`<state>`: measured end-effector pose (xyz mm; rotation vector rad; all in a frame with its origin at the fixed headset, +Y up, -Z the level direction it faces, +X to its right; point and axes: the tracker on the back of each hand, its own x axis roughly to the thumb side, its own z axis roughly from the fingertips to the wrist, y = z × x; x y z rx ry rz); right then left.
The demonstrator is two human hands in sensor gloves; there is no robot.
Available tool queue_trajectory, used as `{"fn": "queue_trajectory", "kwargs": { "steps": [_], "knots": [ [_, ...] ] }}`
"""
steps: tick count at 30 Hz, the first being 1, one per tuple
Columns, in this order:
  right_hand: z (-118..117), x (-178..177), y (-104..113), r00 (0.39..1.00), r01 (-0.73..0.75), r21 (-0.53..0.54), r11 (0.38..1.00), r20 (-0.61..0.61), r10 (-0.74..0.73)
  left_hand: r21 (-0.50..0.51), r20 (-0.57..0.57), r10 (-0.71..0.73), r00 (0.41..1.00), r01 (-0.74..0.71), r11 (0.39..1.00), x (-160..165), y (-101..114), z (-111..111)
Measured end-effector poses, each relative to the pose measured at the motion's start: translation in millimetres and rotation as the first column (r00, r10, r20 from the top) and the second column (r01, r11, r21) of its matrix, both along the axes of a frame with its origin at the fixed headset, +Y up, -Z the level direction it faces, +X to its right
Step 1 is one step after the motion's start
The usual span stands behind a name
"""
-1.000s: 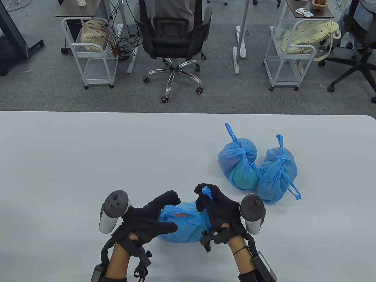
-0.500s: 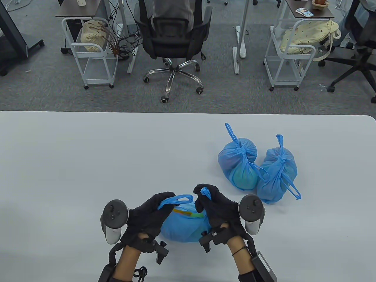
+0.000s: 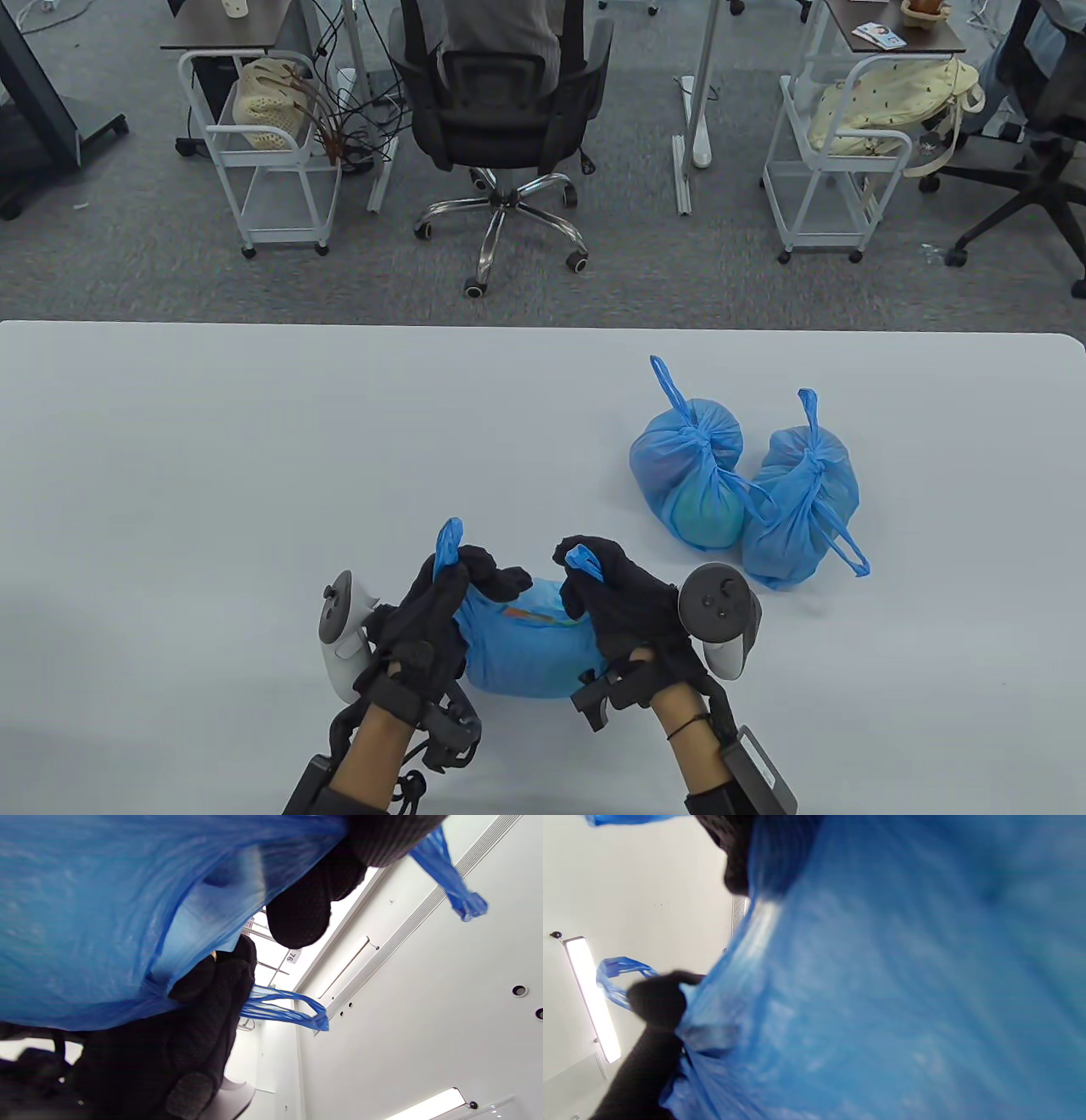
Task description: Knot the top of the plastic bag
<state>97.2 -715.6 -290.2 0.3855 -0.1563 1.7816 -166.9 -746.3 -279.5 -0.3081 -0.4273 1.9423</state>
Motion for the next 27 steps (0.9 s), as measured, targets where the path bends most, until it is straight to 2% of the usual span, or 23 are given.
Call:
{"fn": "queue_trajectory", "kwargs": {
  "steps": [3, 6, 8, 9, 12, 14, 16, 20, 22, 27],
  "knots": [
    [-1.3, 3.3, -0.7, 0.996, 0.094, -0.027, 0.995, -0.008, -0.094, 0.022, -0.077, -0.105, 0.991, 0.107, 0.994, -0.7, -0.7, 0.0],
    [-3.7, 4.5, -0.9, 0.969, 0.225, -0.065, 0.972, -0.092, -0.23, 0.04, -0.128, -0.18, 0.975, 0.187, 0.982, -1.0, -0.2, -0.3],
    [-3.6, 1.2, -0.1, 0.963, 0.222, -0.074, 0.972, -0.137, -0.23, 0.038, -0.155, -0.216, 0.964, 0.224, 0.974, -0.2, -0.6, 0.3],
    [-3.2, -0.9, 0.6, 0.967, 0.194, -0.064, 0.979, -0.155, -0.202, 0.034, -0.164, -0.23, 0.959, 0.239, 0.971, 0.3, -1.0, 0.8],
    [1.6, -11.8, 7.0, 0.984, -0.012, 0.043, 0.999, -0.177, 0.02, 0.029, -0.192, -0.28, 0.941, 0.291, 0.956, 2.2, -2.4, 1.7],
    [7.4, -22.1, 11.1, 0.964, -0.201, 0.138, 0.97, -0.145, 0.221, 0.027, -0.205, -0.311, 0.928, 0.323, 0.946, 4.0, -2.9, 2.5],
    [12.1, -30.3, 13.6, 0.94, -0.301, 0.193, 0.934, -0.105, 0.325, 0.063, -0.204, -0.349, 0.914, 0.368, 0.928, 7.4, -0.9, 3.1],
    [17.2, -34.1, 17.5, 0.925, -0.362, 0.225, 0.905, -0.031, 0.378, 0.186, -0.098, -0.43, 0.897, 0.441, 0.878, 17.9, 6.1, 3.7],
    [17.5, -32.4, 19.0, 0.9, -0.423, 0.256, 0.869, 0.012, 0.435, 0.231, -0.068, -0.48, 0.874, 0.482, 0.845, 21.5, 9.0, 5.1],
    [22.8, -41.2, 19.5, 0.801, -0.59, 0.308, 0.746, 0.108, 0.589, 0.282, -0.132, -0.574, 0.808, 0.586, 0.759, 27.6, 14.5, 9.3]
  ]
}}
